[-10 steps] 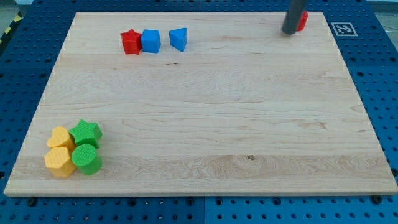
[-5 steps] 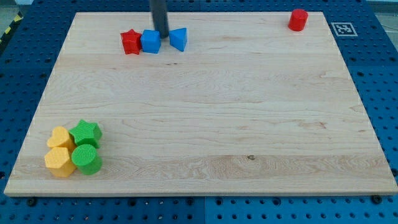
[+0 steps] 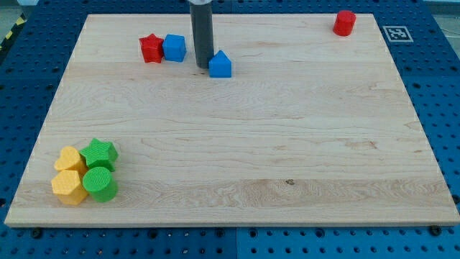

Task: Move the blue triangle into the red circle

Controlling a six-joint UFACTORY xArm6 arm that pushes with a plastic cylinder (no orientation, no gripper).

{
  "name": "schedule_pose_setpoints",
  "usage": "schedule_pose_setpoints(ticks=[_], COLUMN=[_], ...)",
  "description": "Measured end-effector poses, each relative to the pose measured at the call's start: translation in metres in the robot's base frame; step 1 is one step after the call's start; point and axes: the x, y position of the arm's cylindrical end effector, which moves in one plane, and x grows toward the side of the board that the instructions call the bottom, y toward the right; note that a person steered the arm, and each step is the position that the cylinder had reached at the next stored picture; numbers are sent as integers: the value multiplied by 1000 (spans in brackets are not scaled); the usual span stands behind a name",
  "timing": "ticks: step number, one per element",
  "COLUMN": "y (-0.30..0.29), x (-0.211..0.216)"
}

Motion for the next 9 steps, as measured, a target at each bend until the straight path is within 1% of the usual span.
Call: schedule_pose_setpoints(ticks=[1,2,3,4,5,6,7,8,9], y=[53,127,121,69,81,152,203,216,214], x=[6,2,-5,15,44,35,-8,-17,-20])
